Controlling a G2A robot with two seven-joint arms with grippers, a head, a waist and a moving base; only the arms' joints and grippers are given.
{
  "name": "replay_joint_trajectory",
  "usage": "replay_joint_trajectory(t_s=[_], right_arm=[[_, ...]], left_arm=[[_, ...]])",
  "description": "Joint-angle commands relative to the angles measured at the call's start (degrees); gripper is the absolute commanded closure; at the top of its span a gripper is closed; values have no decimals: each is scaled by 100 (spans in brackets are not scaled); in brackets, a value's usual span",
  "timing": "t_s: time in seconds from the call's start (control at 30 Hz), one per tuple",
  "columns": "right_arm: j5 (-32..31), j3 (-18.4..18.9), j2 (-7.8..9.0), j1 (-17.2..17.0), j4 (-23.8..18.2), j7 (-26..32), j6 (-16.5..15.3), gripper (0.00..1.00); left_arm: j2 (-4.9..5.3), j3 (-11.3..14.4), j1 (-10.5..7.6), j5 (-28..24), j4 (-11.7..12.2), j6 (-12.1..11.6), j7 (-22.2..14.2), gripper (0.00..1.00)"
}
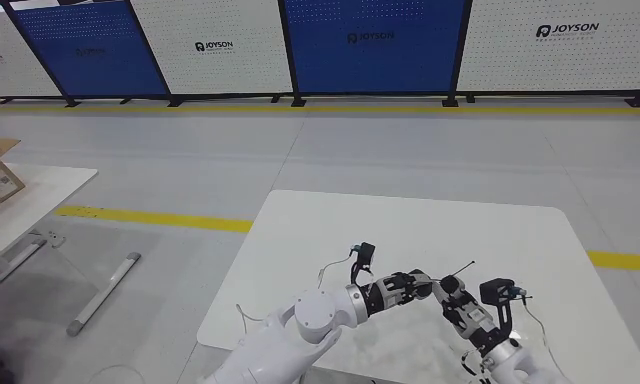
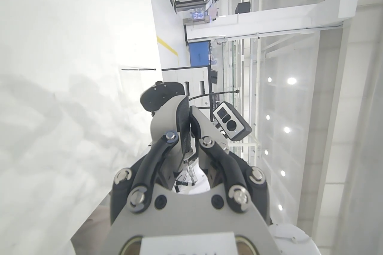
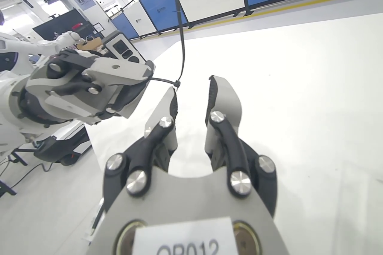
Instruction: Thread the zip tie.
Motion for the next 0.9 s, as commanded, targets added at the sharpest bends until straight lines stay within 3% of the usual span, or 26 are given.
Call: replay_joint_trajectory(t_s=[0.0,0.27,0.57,0.67,0.73,0.87], right_arm=[[-11,-5,0,5,2,8,8,78],[-14,-34,-1,12,-2,1,1,73],[44,-34,8,-4,-24,-87,1,78],[37,-31,9,-7,-21,-114,1,86],[34,-30,9,-9,-16,-122,1,100],[42,-31,8,-11,-5,-130,1,100]], left_arm=[[-1,5,-6,6,-1,3,-18,100],[-8,15,-21,41,49,31,-11,100],[-22,71,-31,97,53,40,-38,100],[-23,69,-31,104,50,36,-42,100],[-23,61,-30,101,52,31,-41,100],[-22,44,-20,87,49,7,-39,100]])
